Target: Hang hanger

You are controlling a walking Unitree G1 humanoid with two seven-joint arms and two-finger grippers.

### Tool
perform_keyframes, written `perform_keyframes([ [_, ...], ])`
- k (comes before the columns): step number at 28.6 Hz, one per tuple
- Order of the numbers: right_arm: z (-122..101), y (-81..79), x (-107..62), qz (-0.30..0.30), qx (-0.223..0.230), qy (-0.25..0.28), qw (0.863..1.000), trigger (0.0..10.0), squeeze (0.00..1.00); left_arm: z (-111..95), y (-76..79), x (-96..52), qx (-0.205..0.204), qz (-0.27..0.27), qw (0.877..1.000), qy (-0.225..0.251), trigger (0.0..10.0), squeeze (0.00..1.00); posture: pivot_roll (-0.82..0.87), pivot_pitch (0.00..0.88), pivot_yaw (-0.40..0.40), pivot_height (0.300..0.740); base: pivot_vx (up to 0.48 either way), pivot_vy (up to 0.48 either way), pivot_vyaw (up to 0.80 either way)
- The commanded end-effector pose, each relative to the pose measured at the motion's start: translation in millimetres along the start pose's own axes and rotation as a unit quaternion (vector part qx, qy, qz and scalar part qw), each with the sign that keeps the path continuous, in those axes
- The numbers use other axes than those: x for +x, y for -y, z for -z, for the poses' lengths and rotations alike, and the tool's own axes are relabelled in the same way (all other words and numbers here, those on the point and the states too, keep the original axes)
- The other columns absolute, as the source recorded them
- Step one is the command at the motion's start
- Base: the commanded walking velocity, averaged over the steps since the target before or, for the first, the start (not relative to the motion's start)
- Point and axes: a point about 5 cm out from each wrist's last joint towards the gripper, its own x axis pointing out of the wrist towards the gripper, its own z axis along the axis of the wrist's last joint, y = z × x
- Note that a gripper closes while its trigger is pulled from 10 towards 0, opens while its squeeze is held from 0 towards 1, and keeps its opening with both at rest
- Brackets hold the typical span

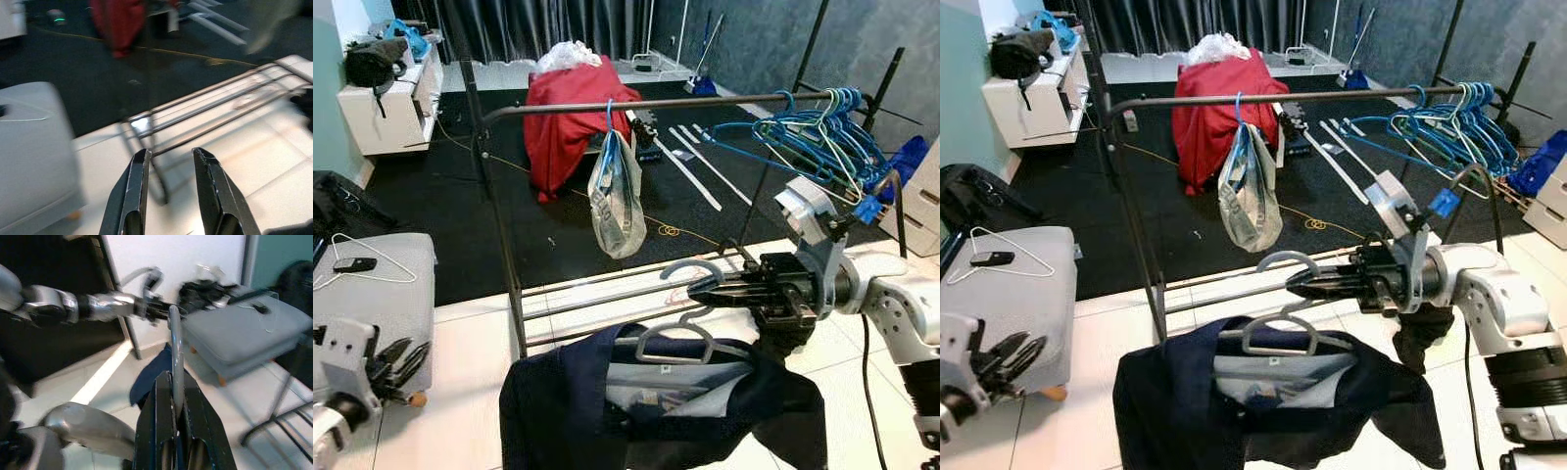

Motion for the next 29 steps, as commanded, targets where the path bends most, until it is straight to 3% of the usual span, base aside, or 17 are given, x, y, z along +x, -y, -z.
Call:
perform_keyframes([
  [1,6,4.6,0.7,0.038,-0.001,-0.004,0.999,0.0,0.0,-1,-11.6,-2.0,0.019,-0.029,0.999,-0.016,10.0,0.0,-0.09,0.038,-0.034,0.74,0.0,0.0,0.0],
  [8,26,8.1,0.1,0.114,0.033,-0.006,0.993,0.0,0.0,-12,-31.6,0.2,0.033,-0.097,0.995,-0.016,10.0,0.0,-0.08,0.029,-0.033,0.74,0.0,0.0,0.0],
  [14,37,5.9,-1.7,0.134,0.049,-0.016,0.99,0.0,0.0,-17,-30.0,4.6,0.017,-0.096,0.995,0.002,10.0,0.0,-0.08,0.026,-0.03,0.74,0.0,0.0,0.0],
  [15,43,7.8,-3.7,0.162,0.054,-0.022,0.985,0.0,0.0,-18,-26.0,9.1,0.002,-0.091,0.996,0.007,10.0,0.0,-0.08,0.026,-0.03,0.74,0.0,0.0,0.0],
  [17,43,7.8,-3.7,0.162,0.054,-0.022,0.985,0.0,0.0,-18,-26.0,9.1,0.002,-0.091,0.996,0.007,10.0,0.0,-0.08,0.026,-0.03,0.74,0.0,0.0,0.0],
  [18,47,13.2,-6.5,0.21,0.052,-0.019,0.976,0.0,0.0,-21,-20.5,16.1,-0.017,-0.092,0.996,0.011,10.0,0.0,-0.08,0.025,-0.031,0.74,0.0,0.0,0.0],
  [21,47,13.2,-6.5,0.21,0.052,-0.019,0.976,0.0,0.0,-21,-20.5,16.1,-0.017,-0.092,0.996,0.011,10.0,0.0,-0.08,0.025,-0.031,0.74,0.0,0.0,0.0],
  [22,48,20.4,-8.8,0.267,0.042,-0.008,0.963,0.0,0.0,-27,-9.7,26.0,-0.038,-0.081,0.996,0.018,10.0,0.0,-0.08,0.025,-0.031,0.74,0.0,0.0,0.0],
  [23,44,29.1,-8.0,0.34,0.027,0.032,0.939,0.0,0.0,-40,16.5,42.2,-0.045,-0.053,0.997,0.036,10.0,0.0,-0.08,0.019,-0.038,0.74,0.0,0.0,0.0],
  [25,44,29.1,-8.0,0.34,0.027,0.032,0.939,0.0,0.0,-40,16.5,42.2,-0.045,-0.053,0.997,0.036,10.0,0.0,-0.08,0.019,-0.038,0.74,0.0,0.0,0.0],
  [26,45,35.4,-6.6,0.41,0.032,0.08,0.908,1.8,0.0,-59,51.0,58.3,-0.068,-0.019,0.995,0.067,10.0,0.0,-0.08,0.017,-0.039,0.74,0.0,0.0,0.0],
  [27,45,35.4,-6.6,0.41,0.032,0.08,0.908,1.8,0.0,-59,51.0,58.3,-0.068,-0.019,0.995,0.067,10.0,0.0,-0.08,0.017,-0.039,0.74,0.0,0.0,0.0],
  [28,52,38.1,-5.3,0.458,0.049,0.111,0.881,10.0,0.0,-75,79.8,67.9,-0.118,0.023,0.988,0.092,10.0,0.0,-0.07,0.016,-0.039,0.74,0.0,0.0,0.0],
  [29,52,38.1,-5.3,0.458,0.049,0.111,0.881,10.0,0.0,-75,79.8,67.9,-0.118,0.023,0.988,0.092,10.0,0.0,-0.07,0.016,-0.039,0.74,0.0,0.0,0.0],
])
